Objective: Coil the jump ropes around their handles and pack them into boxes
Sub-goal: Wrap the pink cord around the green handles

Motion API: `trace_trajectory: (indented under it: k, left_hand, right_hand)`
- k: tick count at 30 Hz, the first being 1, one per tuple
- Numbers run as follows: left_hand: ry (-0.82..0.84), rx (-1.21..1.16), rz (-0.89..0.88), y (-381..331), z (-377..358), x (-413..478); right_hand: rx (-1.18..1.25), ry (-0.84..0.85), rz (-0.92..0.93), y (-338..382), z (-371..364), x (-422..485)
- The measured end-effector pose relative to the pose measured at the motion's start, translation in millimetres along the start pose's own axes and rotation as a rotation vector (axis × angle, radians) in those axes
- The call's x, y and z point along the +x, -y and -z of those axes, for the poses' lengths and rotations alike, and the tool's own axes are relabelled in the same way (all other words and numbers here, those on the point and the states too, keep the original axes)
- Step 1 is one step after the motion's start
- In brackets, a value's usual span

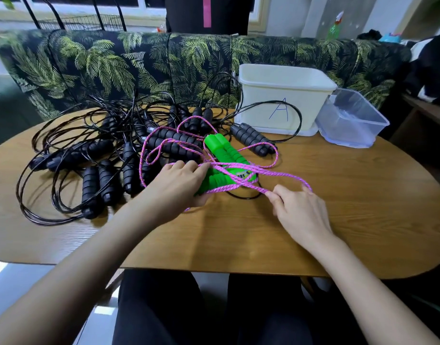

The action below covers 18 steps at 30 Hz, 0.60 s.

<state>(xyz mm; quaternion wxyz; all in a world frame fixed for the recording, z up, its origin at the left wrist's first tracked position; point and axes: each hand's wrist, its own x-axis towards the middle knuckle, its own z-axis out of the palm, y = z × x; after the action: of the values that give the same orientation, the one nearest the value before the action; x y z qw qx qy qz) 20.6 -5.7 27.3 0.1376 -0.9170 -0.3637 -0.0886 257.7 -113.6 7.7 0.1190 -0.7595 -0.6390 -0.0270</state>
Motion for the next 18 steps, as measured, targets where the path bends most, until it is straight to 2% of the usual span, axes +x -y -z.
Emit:
trace_trajectory:
  k: [5, 8, 11, 13, 18]
  left_hand:
    - [-0.055, 0.04, -0.098, 1.3, -8.5, -5.3]
    - [-0.007, -0.033, -0.135, 9.3, -14.1, -6.9]
    - [0.071, -0.166, -0.078, 11.0, -15.6, -8.1]
    - [0.043, -0.214, -0.058, 10.2, -16.9, -8.8]
    - [0.069, -0.169, -0.106, 17.2, -18.6, -3.5]
  right_hand:
    - [0.033, 0.162, 0.014, -9.4, -1.5, 5.9]
    - [0.106, 0.174, 0.028, -17.2, -1.8, 8.1]
    - [0.13, 0.158, 0.084, -23.3, 4.7, 10.1]
    - [0.176, 0.121, 0.164, -26.7, 3.9, 11.0]
    - [0.631, -0.052, 0.242, -32.0, -2.5, 15.9]
